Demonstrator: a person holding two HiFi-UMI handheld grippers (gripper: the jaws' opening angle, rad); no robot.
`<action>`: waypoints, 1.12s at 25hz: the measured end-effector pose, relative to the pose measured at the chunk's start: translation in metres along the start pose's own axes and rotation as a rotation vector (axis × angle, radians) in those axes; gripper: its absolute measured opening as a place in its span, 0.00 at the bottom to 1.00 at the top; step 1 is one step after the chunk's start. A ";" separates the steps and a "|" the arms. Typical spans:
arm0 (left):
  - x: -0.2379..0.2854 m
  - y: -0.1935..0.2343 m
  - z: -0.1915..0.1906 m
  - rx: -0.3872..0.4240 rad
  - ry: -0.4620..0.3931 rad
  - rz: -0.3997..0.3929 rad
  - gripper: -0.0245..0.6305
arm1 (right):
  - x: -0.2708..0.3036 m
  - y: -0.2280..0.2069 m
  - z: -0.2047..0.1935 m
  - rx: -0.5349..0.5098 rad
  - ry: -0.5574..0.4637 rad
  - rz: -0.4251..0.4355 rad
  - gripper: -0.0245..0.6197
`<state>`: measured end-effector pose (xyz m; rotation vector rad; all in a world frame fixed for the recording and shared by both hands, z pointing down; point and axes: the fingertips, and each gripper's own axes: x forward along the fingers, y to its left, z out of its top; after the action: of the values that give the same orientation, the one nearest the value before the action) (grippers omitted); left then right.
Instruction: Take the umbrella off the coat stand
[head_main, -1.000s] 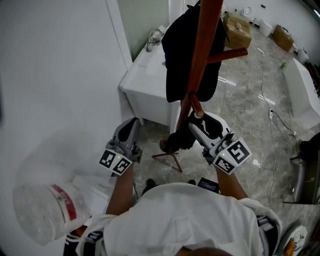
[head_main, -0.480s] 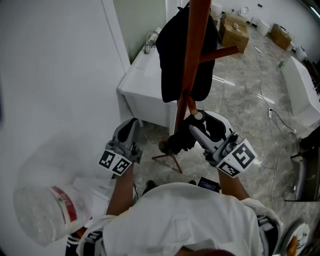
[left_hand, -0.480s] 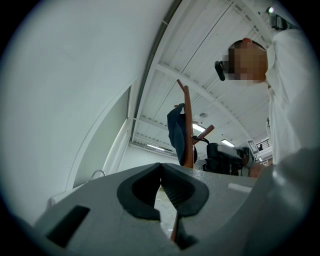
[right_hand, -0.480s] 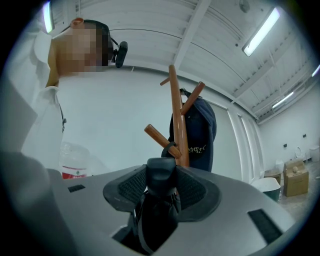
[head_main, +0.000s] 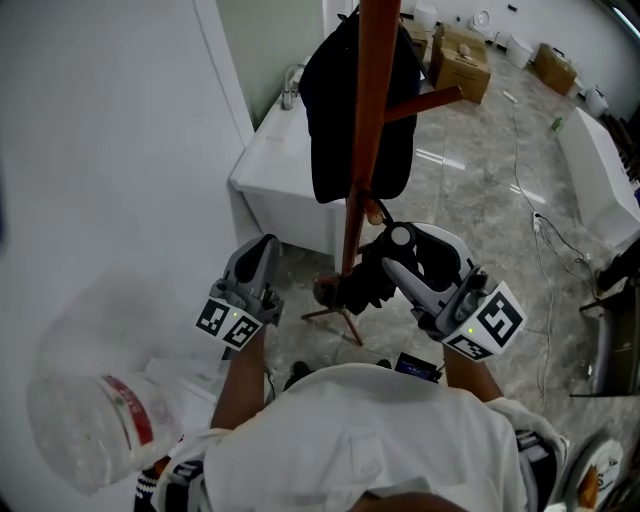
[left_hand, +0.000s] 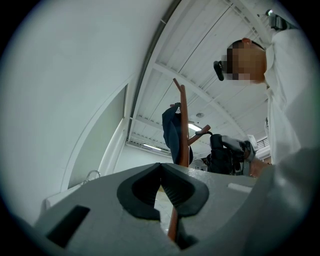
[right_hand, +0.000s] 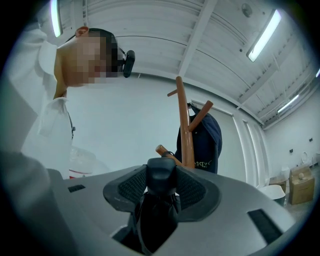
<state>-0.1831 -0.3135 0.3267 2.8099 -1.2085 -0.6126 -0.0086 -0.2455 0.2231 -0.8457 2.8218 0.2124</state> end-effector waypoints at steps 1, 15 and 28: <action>0.001 0.001 -0.001 -0.002 0.000 -0.002 0.06 | 0.001 0.001 0.001 -0.007 -0.001 0.006 0.32; 0.018 -0.002 -0.001 0.013 -0.006 -0.074 0.06 | 0.000 0.010 0.004 0.052 -0.011 0.099 0.32; 0.027 -0.016 -0.021 -0.013 0.027 -0.151 0.06 | -0.010 -0.007 -0.022 0.042 0.067 0.005 0.32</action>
<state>-0.1479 -0.3243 0.3340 2.9076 -0.9917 -0.5847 0.0005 -0.2502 0.2458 -0.8522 2.8798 0.1276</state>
